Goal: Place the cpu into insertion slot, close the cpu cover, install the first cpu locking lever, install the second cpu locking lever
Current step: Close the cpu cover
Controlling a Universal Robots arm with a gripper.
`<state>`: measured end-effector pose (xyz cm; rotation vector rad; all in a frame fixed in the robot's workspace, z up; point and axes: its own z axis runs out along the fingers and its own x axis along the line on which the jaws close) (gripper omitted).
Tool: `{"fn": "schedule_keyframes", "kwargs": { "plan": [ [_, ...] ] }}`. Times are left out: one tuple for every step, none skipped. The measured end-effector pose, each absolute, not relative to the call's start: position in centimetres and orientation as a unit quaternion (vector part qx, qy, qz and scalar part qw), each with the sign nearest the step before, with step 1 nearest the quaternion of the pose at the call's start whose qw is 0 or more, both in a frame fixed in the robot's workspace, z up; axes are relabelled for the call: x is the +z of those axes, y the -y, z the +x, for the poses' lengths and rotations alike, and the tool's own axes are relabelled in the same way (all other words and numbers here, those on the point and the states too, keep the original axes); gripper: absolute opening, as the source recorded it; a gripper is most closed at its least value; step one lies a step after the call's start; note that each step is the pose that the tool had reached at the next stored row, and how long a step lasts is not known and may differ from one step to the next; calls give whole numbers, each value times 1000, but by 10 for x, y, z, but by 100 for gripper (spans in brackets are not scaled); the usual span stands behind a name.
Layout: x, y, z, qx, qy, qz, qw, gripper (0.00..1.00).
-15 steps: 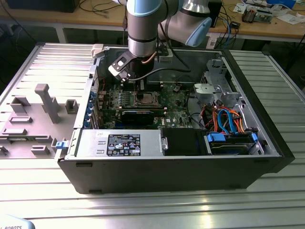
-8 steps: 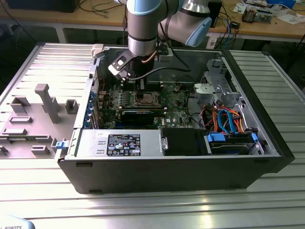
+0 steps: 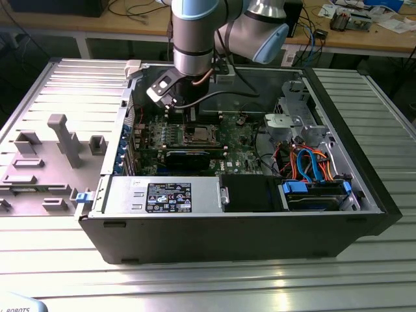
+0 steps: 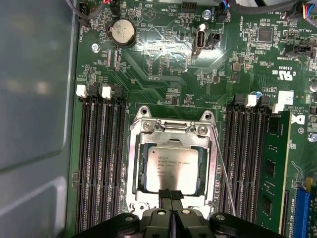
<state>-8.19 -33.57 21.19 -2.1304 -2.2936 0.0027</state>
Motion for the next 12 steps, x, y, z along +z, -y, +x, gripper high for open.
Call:
{"fn": "schedule_keyframes", "kwargs": {
  "plan": [
    [212, 336, -82, 1, 733, -681, 6, 11],
    [212, 336, -83, 1, 733, -681, 6, 11],
    [212, 336, -83, 1, 733, -681, 6, 11],
    [211, 336, -84, 1, 733, -680, 6, 11],
    [211, 336, -84, 1, 733, -680, 6, 11],
    [210, 336, -84, 1, 733, -681, 6, 11],
    [209, 336, -84, 1, 733, -681, 6, 11],
    [208, 336, -84, 1, 733, -681, 6, 11],
    [208, 336, -84, 1, 733, -681, 6, 11],
    [207, 336, -84, 1, 733, -681, 6, 11],
    [206, 336, -84, 1, 733, -681, 6, 11],
    [206, 336, -84, 1, 733, -681, 6, 11]
  ]
}}
